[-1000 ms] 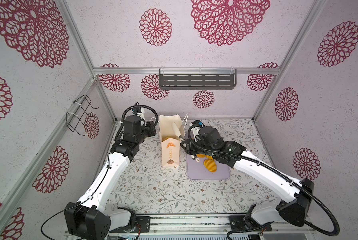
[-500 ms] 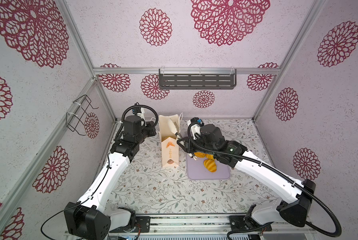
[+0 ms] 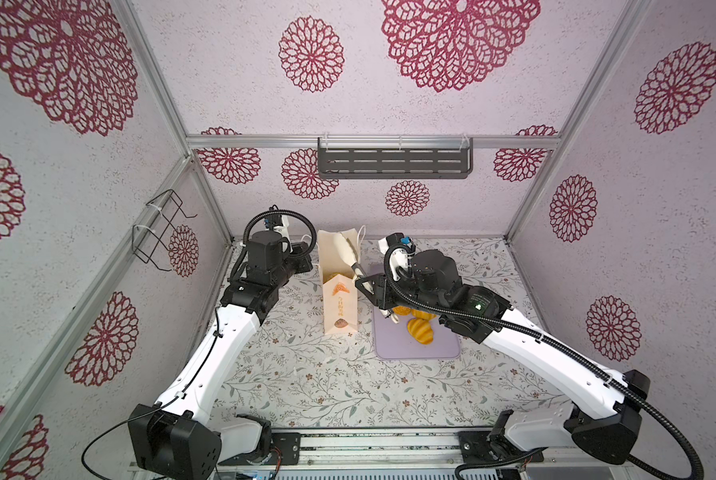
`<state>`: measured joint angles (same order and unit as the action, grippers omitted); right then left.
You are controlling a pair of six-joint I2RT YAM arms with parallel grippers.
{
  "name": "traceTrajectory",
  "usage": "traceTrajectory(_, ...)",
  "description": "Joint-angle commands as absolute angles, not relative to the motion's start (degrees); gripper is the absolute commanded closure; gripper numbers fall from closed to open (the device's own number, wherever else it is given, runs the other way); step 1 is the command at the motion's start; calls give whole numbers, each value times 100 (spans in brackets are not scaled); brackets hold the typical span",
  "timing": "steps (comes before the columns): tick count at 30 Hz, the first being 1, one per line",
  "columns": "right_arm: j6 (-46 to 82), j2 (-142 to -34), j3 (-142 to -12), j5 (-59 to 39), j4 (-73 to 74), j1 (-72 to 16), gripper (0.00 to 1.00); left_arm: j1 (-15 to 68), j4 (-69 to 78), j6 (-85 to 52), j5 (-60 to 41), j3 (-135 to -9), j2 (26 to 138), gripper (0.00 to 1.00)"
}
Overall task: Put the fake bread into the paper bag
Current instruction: 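Withdraw the open tongs from the bag back over the tray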
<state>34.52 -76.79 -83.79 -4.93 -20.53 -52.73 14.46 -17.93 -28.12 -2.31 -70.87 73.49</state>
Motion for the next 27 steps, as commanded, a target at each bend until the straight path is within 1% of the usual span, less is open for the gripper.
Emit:
traceTrajectory(1, 3363, -7156, -8457, -22, -1884, -5309, 69, 1446, -1693, -2799, -246, -7110, 7225, 100)
traceTrajectory(10, 3610, -6381, -7771, 693, -2017, -5309, 68, 1478, -1681, -2823, -270, -7102, 7240, 100)
traceTrajectory(16, 3646, -6228, -7670, 1140, -2519, -5308, 67, 1494, -1670, -2839, -272, -7092, 7233, 100)
traceTrajectory(27, 3700, -5900, -7329, 1637, -2888, -5298, 64, 1515, -1661, -2837, -269, -7083, 7233, 100)
